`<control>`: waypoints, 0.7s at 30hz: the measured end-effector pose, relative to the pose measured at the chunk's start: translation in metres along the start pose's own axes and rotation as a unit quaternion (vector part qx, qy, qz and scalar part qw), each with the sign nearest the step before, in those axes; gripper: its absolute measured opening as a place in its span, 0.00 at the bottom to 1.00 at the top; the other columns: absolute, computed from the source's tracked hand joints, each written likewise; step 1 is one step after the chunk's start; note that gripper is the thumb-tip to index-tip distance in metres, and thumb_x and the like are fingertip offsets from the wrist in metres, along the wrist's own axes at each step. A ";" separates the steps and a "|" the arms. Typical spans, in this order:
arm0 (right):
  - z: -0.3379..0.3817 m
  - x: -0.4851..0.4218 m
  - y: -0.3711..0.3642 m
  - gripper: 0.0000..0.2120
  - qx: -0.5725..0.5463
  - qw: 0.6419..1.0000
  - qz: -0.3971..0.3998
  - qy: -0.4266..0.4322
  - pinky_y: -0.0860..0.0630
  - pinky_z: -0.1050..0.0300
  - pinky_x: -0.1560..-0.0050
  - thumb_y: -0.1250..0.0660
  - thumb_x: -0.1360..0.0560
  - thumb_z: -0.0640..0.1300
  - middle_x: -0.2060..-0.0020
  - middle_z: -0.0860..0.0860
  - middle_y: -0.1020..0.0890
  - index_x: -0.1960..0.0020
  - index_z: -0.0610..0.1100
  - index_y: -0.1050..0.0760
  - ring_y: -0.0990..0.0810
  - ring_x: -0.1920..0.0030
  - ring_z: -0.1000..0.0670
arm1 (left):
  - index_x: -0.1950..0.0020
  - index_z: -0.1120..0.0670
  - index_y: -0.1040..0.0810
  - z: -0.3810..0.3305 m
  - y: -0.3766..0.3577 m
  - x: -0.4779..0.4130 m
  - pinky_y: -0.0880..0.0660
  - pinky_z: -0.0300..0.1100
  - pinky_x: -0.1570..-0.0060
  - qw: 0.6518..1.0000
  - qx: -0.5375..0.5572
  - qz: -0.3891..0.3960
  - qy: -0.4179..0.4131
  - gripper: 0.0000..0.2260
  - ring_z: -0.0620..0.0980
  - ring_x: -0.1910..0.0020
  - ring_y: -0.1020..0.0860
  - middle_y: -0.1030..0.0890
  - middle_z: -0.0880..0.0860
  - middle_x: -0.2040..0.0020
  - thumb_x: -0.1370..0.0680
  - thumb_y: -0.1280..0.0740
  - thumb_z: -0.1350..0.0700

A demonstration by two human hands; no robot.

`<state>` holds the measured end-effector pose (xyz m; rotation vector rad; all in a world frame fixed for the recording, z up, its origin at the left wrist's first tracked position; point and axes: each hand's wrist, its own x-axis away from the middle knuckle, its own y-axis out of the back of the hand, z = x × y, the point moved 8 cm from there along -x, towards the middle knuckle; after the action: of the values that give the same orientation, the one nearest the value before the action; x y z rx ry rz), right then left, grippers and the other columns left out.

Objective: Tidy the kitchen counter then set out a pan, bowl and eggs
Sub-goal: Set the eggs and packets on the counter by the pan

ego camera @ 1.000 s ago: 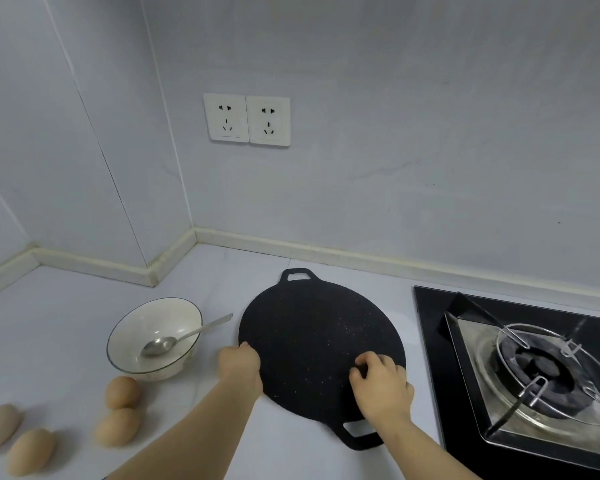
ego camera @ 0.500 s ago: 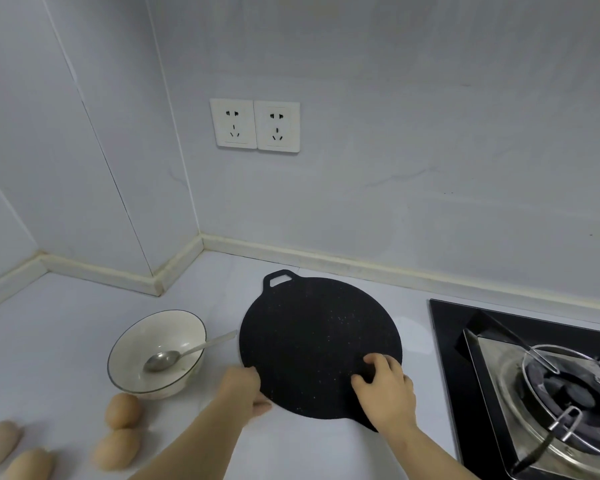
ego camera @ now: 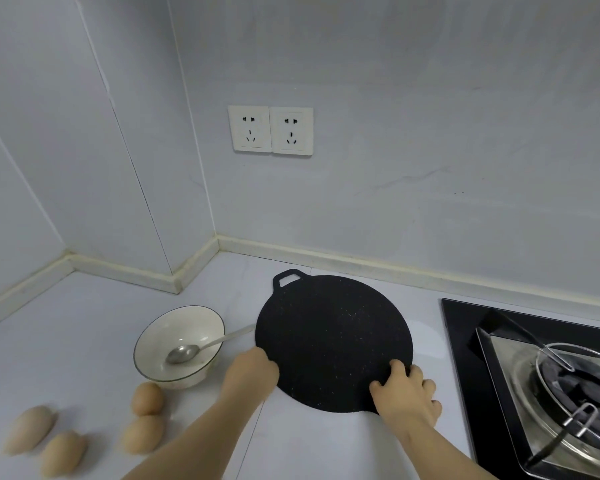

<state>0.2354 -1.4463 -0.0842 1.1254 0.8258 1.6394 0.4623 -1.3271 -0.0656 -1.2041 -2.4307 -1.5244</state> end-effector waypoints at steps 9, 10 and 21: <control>0.030 0.009 -0.016 0.26 0.004 0.998 0.027 0.065 0.37 0.51 0.33 0.39 0.25 0.53 0.30 0.45 0.38 0.28 0.51 0.40 0.38 0.31 0.43 | 0.40 0.51 0.29 -0.007 0.067 0.047 0.29 0.38 0.63 0.937 -0.071 -0.291 -0.178 0.10 0.47 0.57 0.25 0.24 0.47 0.49 0.21 0.42 0.53; 0.033 0.010 -0.017 0.26 0.002 0.997 0.028 0.069 0.37 0.51 0.33 0.38 0.25 0.54 0.31 0.45 0.38 0.29 0.51 0.39 0.38 0.31 0.43 | 0.41 0.52 0.29 -0.005 0.073 0.047 0.31 0.36 0.63 0.933 -0.054 -0.305 -0.181 0.10 0.46 0.58 0.27 0.25 0.47 0.50 0.21 0.40 0.53; 0.078 0.016 -0.035 0.25 -0.005 0.988 0.054 0.145 0.36 0.56 0.35 0.38 0.25 0.51 0.30 0.48 0.38 0.29 0.52 0.38 0.38 0.31 0.45 | 0.26 0.45 0.50 0.060 0.077 -0.009 0.54 0.60 0.28 0.967 -0.190 -0.161 -0.050 0.41 0.62 0.25 0.61 0.60 0.56 0.24 0.31 0.32 0.36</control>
<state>0.3182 -1.4188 -0.0837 0.9498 0.9533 1.9254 0.5375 -1.2684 -0.0422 -0.9796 -2.5788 -2.1506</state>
